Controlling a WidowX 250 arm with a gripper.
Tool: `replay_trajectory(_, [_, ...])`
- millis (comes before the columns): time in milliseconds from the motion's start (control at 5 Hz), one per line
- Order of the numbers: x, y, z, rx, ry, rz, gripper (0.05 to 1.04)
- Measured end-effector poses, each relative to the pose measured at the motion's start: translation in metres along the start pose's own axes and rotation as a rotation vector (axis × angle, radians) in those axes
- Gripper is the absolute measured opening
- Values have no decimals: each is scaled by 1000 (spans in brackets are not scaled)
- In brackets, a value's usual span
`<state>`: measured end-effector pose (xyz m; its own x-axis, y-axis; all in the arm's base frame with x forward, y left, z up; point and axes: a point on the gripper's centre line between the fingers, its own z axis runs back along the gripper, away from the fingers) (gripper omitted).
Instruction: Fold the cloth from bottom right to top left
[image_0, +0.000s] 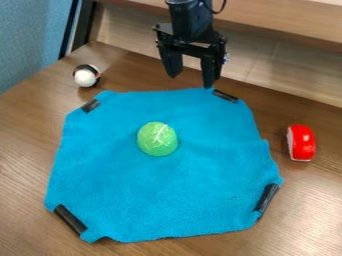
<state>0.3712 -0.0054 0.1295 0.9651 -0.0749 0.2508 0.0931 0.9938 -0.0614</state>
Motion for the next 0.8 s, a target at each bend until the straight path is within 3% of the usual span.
replay_trajectory(200, [-5, 1, -14, -4, 43, 10, 1000])
replay_trajectory(400, [-2, -13, -18, 4, 32, -13, 1000])
replay_trajectory(800, [-6, -45, -31, -34, 38, -89, 1000])
